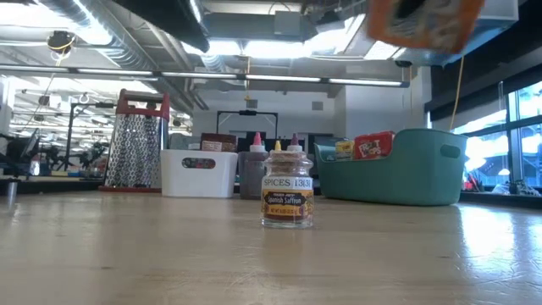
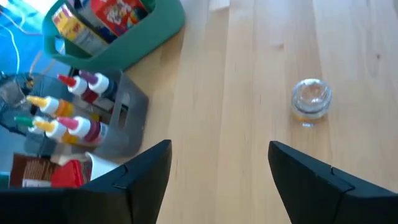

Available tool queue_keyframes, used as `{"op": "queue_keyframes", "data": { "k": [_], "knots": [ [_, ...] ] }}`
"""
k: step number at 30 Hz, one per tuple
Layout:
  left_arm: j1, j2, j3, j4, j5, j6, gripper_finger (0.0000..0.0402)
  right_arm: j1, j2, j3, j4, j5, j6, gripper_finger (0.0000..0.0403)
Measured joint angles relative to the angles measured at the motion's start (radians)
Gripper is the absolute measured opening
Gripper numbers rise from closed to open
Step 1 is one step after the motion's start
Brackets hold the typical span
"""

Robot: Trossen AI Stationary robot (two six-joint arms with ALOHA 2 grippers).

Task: Pick & Place Kitchen Items
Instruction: Put the orange cereal box into the right green bin

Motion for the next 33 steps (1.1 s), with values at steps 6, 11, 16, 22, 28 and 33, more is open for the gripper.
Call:
{"op": "queue_keyframes", "data": {
  "k": [6,11,16,22,28,33],
  "knots": [
    [0.0,0.0,0.0,-0.052,0.005,-0.062,0.0263,0.111,-0.21,-0.076,-0.029,0.178,0.135,0.0166],
    [0.0,0.0,0.0,-0.07,0.005,-0.076,0.0262,0.176,-0.391,-0.257,-0.06,0.354,0.327,0.0166],
    [0.0,0.0,0.0,-0.069,0.005,-0.076,0.0263,0.191,-0.537,-0.525,0.044,0.552,0.587,0.0166],
    [0.013,0.001,0.0,-0.069,0.005,-0.073,0.0264,0.127,-0.549,-0.743,0.351,0.712,0.552,0.0166],
    [0.049,0.001,0.0,-0.069,0.005,-0.072,0.0263,-0.003,-0.506,-0.856,0.659,0.69,0.411,0.0159],
    [0.066,0.005,0.0,-0.068,0.004,-0.072,0.0261,-0.104,-0.45,-0.88,0.939,0.578,0.163,0.0151]
  ]
}}
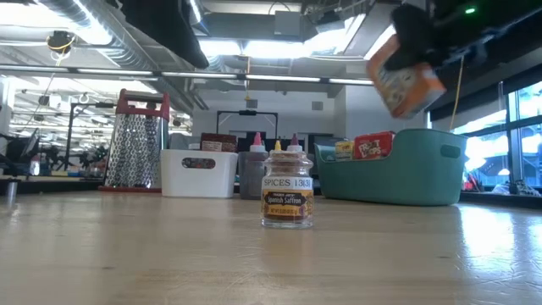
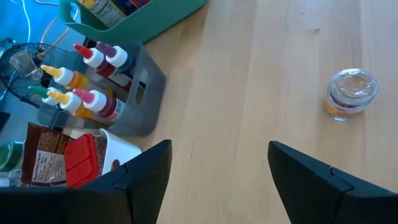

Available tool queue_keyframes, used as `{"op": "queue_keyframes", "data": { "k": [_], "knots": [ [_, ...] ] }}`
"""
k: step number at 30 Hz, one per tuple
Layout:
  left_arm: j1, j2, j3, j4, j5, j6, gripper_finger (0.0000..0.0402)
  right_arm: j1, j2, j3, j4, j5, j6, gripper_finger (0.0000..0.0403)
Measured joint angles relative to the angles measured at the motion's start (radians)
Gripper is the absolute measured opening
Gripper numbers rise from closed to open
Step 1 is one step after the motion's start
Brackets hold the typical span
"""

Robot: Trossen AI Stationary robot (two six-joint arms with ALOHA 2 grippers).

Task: Pick & Place Kitchen Items
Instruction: Put the orange cereal box into the right green bin

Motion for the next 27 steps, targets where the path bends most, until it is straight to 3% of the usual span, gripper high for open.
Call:
{"op": "queue_keyframes", "data": {
  "k": [6,9,20,27],
  "knots": [
    [0.0,0.027,0.0,-0.002,0.0,0.009,0.026,-0.105,0.093,-0.006,0.432,-0.174,-0.458,0.0149],
    [0.0,0.045,0.0,-0.004,0.0,0.023,0.0261,-0.158,0.135,-0.006,0.567,-0.218,-0.586,0.0149],
    [0.0,0.097,-0.001,-0.032,0.001,0.027,0.026,-0.299,0.206,-0.084,0.664,-0.253,-0.591,0.0148],
    [0.0,0.096,-0.001,-0.03,0.001,0.026,0.026,-0.354,0.206,-0.101,0.73,-0.394,-0.691,0.0148]
  ]
}}
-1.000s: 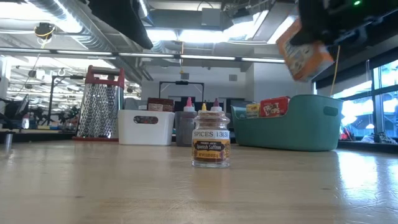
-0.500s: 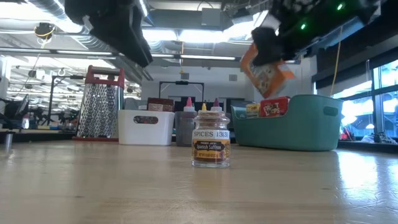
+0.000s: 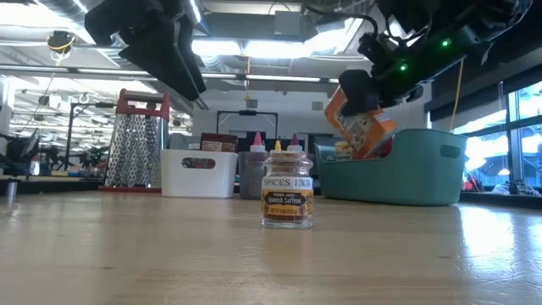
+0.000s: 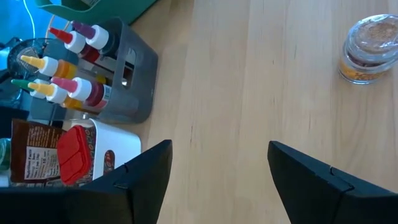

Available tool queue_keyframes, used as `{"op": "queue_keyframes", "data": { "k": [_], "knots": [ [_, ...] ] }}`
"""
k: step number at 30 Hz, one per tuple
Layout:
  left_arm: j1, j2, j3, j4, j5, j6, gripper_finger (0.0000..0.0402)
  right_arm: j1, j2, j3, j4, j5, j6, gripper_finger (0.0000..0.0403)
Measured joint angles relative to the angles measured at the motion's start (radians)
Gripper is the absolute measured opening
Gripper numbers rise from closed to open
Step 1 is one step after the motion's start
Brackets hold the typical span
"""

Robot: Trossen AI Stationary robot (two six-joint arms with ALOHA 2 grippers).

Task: Pick & Place Kitchen Items
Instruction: Put the orange cereal box into the right green bin

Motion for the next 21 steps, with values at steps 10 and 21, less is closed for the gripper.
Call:
{"op": "queue_keyframes", "data": {
  "k": [10,21],
  "knots": [
    [0.0,0.0,0.0,0.008,0.0,-0.002,0.026,-0.062,0.0,0.0,0.001,-0.072,-0.026,0.0148],
    [0.0,-0.001,0.0,0.008,0.0,0.0,0.026,-0.069,0.0,0.001,0.005,-0.077,-0.067,0.0148]
  ]
}}
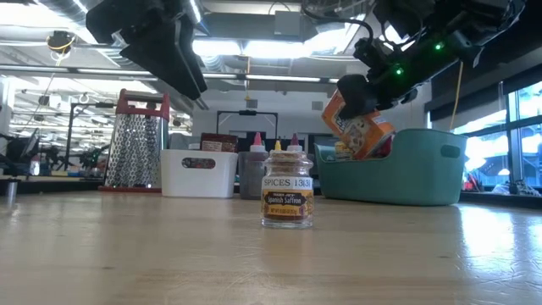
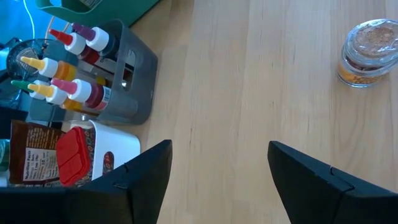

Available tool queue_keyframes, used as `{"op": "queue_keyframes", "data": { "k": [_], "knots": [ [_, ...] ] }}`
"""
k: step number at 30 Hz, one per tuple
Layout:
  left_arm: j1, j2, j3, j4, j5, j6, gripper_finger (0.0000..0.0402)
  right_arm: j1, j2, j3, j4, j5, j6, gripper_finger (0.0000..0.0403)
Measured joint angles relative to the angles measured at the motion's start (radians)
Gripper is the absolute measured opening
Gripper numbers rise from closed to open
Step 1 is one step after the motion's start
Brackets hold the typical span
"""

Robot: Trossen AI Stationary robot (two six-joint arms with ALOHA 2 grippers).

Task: Pick & Place Kitchen Items
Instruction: Put the orange cereal box into the right green bin

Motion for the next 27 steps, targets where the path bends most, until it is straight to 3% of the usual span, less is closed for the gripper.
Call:
{"op": "queue_keyframes", "data": {
  "k": [27],
  "knots": [
    [0.0,0.0,0.0,0.0,0.0,-0.016,0.0262,0.0,0.0,0.0,0.028,0.004,-0.031,0.0148]
  ]
}}
